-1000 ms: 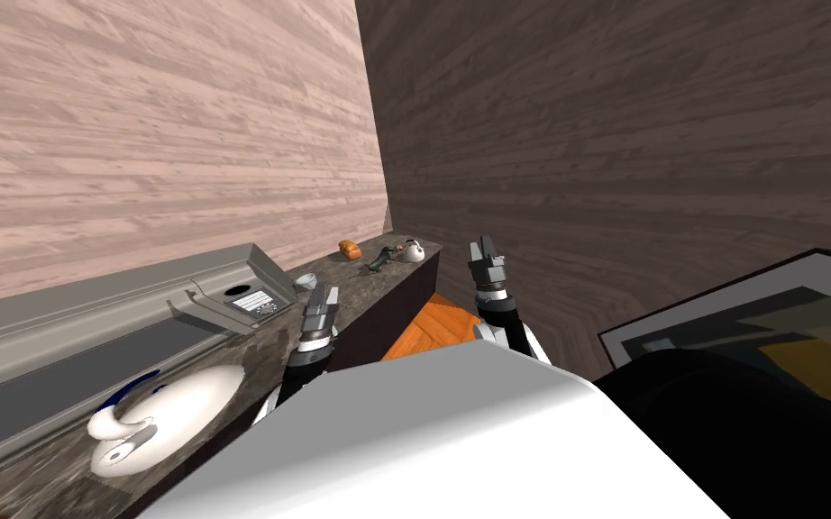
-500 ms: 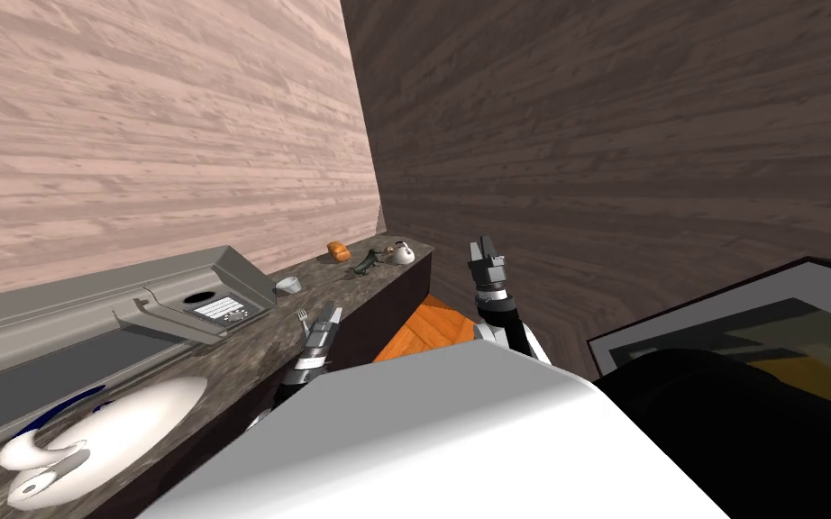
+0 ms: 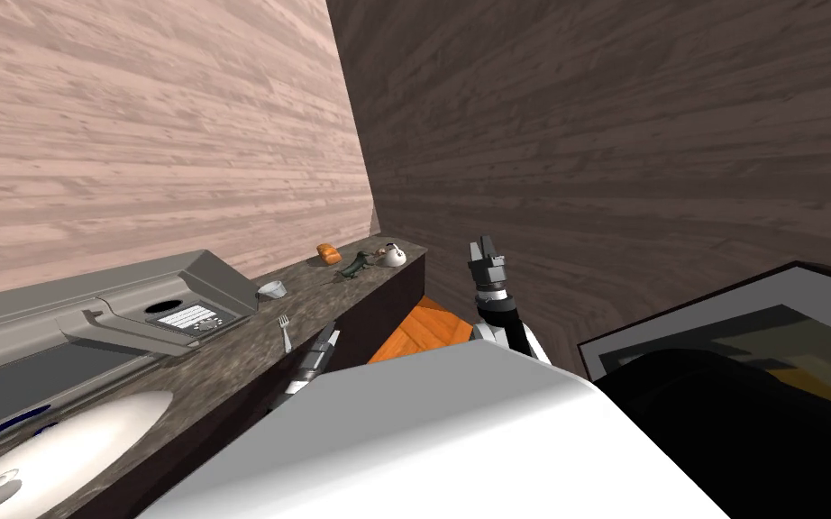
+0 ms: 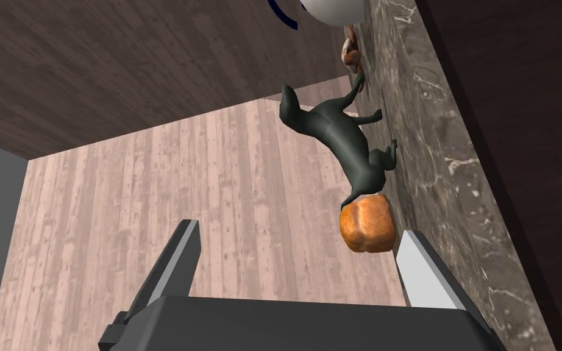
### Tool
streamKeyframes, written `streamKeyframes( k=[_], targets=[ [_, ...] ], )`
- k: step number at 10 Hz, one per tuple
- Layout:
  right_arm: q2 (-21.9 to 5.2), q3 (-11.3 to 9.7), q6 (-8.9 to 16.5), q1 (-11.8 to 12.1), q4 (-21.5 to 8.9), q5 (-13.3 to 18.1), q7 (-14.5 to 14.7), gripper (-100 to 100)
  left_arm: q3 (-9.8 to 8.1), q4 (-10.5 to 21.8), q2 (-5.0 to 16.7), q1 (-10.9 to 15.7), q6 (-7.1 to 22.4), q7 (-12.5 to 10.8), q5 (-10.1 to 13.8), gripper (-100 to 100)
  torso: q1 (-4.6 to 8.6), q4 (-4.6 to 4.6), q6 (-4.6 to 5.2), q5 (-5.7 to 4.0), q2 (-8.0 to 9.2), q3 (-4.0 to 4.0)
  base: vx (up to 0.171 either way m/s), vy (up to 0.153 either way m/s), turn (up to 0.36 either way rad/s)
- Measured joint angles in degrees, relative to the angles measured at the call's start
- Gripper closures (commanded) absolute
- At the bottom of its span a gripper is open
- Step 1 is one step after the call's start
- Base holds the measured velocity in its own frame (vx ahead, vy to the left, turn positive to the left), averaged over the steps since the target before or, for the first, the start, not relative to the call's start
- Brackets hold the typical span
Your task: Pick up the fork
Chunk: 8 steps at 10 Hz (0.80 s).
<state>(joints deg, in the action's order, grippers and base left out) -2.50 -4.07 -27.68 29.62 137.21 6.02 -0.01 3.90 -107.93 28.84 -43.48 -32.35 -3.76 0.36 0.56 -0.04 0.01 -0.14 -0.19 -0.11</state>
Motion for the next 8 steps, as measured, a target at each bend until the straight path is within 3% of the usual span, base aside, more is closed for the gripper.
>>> streamKeyframes(
  k=[2,3,5,8],
  targets=[
    [0.00,0.00,0.00,0.00,0.00,0.00,0.00,0,-0.08,0.48,3.11,-3.30,0.95,-0.96,0.71,-100,-0.12,0.01,0.00,0.02,0.05,0.02,0.031,-0.103,-0.025],
    [-0.01,0.01,0.00,0.00,0.00,0.00,0.00,0,0.02,1.25,4.28,-3.71,1.58,-1.31,0.95,-100,-0.24,0.02,0.01,0.03,0.07,0.04,0.027,-0.111,-0.042],
    [-0.01,0.01,0.00,0.00,0.00,0.00,0.00,0,0.28,4.47,7.16,-4.91,2.11,-2.40,1.66,-100,-0.22,0.02,0.00,0.03,0.09,0.05,0.038,-0.105,-0.030],
    [-0.01,0.01,0.00,0.00,0.00,0.00,0.00,0,0.72,8.82,11.59,-8.88,2.01,-3.79,2.67,-100,-0.23,0.01,0.01,0.04,0.02,0.01,0.044,-0.091,-0.023]
  ],
)
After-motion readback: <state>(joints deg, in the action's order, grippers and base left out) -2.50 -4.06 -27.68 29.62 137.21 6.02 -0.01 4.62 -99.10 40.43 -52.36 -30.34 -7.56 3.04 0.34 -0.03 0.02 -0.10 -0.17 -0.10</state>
